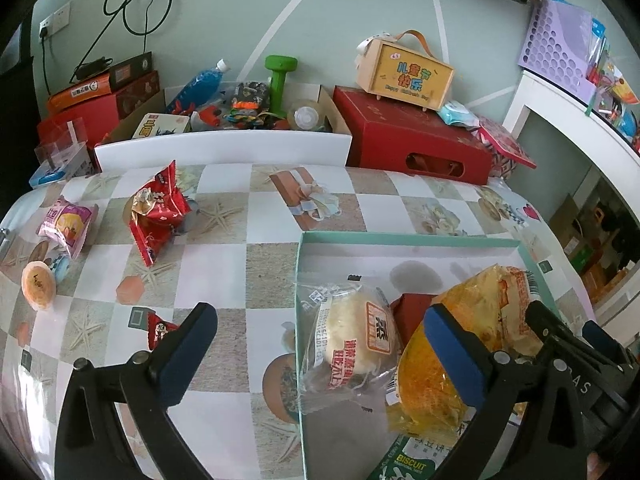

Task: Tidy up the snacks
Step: 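Open left tool over the tray while right tool releases barcode bread bag inside, then move both open tools back over the snack pile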

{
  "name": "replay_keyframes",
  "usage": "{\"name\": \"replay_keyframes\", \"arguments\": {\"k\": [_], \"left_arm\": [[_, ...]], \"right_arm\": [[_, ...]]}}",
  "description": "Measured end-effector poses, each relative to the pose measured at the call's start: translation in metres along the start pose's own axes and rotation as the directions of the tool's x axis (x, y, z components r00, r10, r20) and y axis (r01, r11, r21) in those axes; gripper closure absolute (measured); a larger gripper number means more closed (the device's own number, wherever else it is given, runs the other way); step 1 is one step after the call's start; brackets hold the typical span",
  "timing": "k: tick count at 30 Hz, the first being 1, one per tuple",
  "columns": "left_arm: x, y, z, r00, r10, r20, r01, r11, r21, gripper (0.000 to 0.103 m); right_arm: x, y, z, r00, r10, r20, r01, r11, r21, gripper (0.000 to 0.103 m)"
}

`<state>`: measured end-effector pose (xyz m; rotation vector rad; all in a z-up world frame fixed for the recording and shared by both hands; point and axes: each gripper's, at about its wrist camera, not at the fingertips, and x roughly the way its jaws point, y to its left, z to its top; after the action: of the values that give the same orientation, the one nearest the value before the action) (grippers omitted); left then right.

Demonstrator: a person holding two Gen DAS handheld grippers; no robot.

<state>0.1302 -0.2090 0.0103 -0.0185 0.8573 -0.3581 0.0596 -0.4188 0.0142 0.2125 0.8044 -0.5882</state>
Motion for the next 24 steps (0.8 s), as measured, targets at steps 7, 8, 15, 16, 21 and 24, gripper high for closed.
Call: {"name": "replay_keyframes", "arguments": {"k": [7,8,15,16,21,24], "left_arm": [[-0.004,0.003,0.001,1.000,0.008,0.012,-0.008,1.000,0.007,0.000],[-0.004,0.004,0.001,1.000,0.009,0.012,-0.009,1.000,0.006,0.000],[-0.001,0.024,-0.002,0.999,0.040,-0.014,-0.040,0.999,-0.026,0.000],[-0.001,0.030,-0.003,0.999,0.048,-0.017,-0.049,0.998,-0.034,0.000],[-0.010,0.055,-0.003,0.995,0.098,-0.014,-0.099,0.993,-0.066,0.000],[-0.018,0.076,-0.004,0.991,0.137,-0.009,-0.137,0.986,-0.097,0.000]], "right_arm": [[-0.006,0.001,0.002,1.000,-0.007,0.004,0.007,1.000,-0.001,0.000],[-0.007,0.001,0.002,1.000,-0.009,-0.004,0.009,1.000,0.002,0.000],[-0.003,-0.003,0.001,0.999,-0.021,-0.049,0.022,0.999,0.026,0.000],[-0.004,-0.002,0.002,0.999,-0.023,-0.046,0.024,0.999,0.024,0.000],[-0.012,0.015,0.003,1.000,0.023,-0.009,-0.023,1.000,-0.006,0.000],[-0.016,0.034,0.003,0.997,0.074,0.000,-0.074,0.996,-0.047,0.000]]}}
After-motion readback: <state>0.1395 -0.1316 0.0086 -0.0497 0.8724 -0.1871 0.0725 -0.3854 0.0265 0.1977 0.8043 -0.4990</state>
